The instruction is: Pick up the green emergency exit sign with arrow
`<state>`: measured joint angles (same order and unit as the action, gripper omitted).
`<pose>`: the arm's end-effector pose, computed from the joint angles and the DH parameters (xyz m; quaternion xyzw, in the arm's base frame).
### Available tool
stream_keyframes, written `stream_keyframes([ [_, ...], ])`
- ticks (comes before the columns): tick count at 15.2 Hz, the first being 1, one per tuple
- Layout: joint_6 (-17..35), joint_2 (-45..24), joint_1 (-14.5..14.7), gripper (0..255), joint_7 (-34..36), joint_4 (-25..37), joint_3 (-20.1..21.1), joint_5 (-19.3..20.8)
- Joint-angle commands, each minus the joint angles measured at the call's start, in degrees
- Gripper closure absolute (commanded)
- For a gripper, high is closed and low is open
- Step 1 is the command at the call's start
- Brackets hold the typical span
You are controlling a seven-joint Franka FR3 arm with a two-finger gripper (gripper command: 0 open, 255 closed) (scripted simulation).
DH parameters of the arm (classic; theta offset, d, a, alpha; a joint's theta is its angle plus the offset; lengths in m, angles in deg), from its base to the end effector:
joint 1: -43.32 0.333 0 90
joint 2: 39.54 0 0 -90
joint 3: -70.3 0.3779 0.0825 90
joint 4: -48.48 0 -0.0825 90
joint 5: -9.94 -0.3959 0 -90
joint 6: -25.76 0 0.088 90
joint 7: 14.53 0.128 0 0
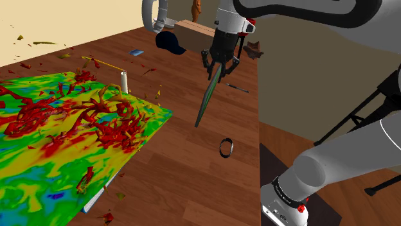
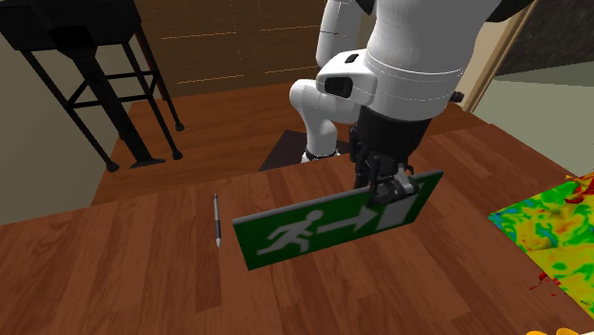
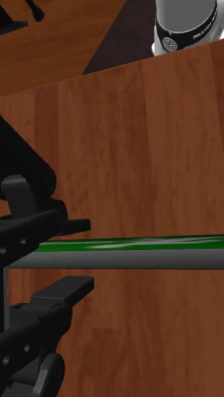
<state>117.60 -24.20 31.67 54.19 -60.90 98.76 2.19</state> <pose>0.4398 0.1819 0.6245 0.8923 -0.4501 -0.0283 0.0199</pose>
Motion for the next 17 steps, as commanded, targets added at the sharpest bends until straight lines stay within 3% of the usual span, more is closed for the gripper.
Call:
stream_keyframes([
  [1, 0.1, 0.0, 0.0, 255, 0.0, -0.1, 0.0, 0.0],
  [8, 0.2, 0.1, 0.0, 255, -0.1, -0.2, 0.0, 0.0],
  [17, -6.8, -1.5, -0.3, 255, 0.6, 8.2, -0.1, 0.7],
])
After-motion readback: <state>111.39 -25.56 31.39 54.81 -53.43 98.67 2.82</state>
